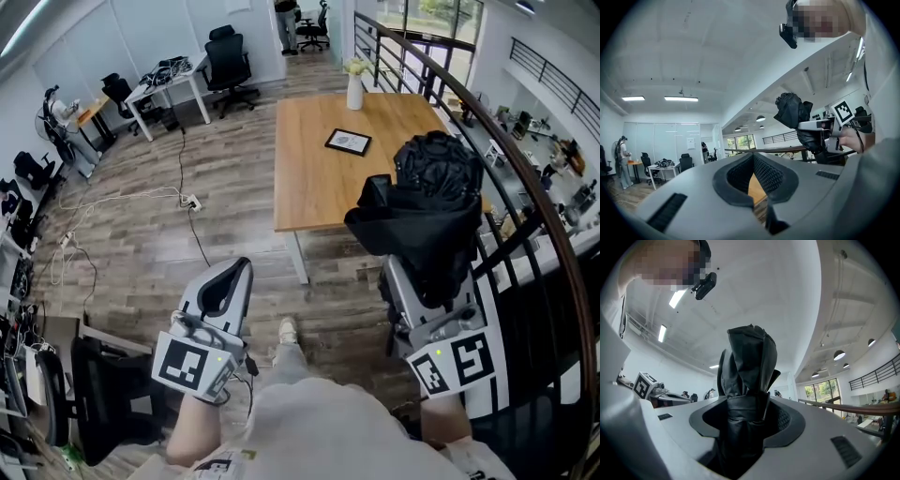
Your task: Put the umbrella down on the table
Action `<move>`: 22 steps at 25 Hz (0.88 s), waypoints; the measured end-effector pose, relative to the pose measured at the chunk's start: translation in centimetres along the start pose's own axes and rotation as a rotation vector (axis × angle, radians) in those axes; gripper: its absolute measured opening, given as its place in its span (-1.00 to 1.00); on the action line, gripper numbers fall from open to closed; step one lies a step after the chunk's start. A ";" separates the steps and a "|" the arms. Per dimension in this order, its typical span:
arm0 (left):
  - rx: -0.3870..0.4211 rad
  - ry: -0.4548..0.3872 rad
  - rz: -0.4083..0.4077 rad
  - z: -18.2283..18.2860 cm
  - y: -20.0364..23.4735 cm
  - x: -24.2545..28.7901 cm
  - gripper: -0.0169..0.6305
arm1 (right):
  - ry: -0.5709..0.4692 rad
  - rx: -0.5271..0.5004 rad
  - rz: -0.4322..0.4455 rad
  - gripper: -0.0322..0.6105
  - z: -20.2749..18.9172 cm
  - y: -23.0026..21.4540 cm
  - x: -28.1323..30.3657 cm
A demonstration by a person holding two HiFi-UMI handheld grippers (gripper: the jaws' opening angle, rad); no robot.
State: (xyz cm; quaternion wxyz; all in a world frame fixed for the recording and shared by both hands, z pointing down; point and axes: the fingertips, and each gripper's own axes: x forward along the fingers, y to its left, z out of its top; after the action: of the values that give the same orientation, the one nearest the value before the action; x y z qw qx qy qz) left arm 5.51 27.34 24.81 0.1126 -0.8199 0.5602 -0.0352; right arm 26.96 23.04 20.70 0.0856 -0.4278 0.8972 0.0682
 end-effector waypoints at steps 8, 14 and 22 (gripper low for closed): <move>0.002 -0.004 -0.011 -2.0 0.7 1.8 -0.90 | 0.009 -0.010 -0.008 -0.15 -2.1 -0.9 1.6; 0.003 -0.009 -0.025 -3.1 2.8 4.3 -0.90 | 0.027 -0.008 -0.008 -0.15 -3.7 -1.7 4.9; -0.023 0.017 -0.019 -6.6 10.3 9.4 -0.90 | 0.090 0.018 0.007 -0.15 -8.2 -2.5 14.4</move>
State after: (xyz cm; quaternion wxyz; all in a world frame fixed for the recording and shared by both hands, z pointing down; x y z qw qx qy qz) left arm -1.59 14.10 28.24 0.0981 -0.8261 0.5537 -0.0367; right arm 19.25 9.00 25.51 0.0488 -0.4266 0.9022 0.0414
